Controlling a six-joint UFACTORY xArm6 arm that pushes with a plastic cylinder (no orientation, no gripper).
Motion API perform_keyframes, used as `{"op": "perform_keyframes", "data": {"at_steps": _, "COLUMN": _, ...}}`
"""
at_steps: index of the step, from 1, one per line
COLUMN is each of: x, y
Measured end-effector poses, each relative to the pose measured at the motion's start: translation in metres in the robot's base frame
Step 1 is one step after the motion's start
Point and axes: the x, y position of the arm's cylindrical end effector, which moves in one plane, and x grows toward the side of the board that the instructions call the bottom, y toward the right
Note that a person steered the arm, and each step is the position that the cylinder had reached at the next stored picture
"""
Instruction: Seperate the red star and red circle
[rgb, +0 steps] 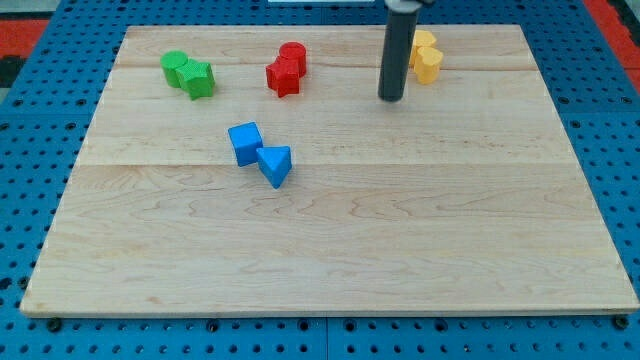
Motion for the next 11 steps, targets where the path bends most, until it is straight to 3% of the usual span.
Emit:
{"op": "perform_keyframes", "data": {"at_steps": 2, "x": -0.008, "y": -0.148}}
{"op": "perform_keyframes", "data": {"at_steps": 3, "x": -0.036, "y": -0.181}}
{"op": "perform_keyframes", "data": {"at_steps": 4, "x": -0.094, "y": -0.148}}
{"op": "perform_keyframes", "data": {"at_steps": 5, "x": -0.140, "y": -0.159}}
{"op": "perform_keyframes", "data": {"at_steps": 6, "x": -0.122, "y": -0.086}}
{"op": "perform_keyframes", "data": {"at_steps": 7, "x": -0.065, "y": -0.065}}
{"op": "perform_keyframes", "data": {"at_steps": 8, "x": -0.103, "y": -0.061}}
{"op": "perform_keyframes", "data": {"at_steps": 10, "x": -0.077, "y": -0.131}}
{"op": "perform_keyframes", "data": {"at_steps": 11, "x": -0.051, "y": -0.109}}
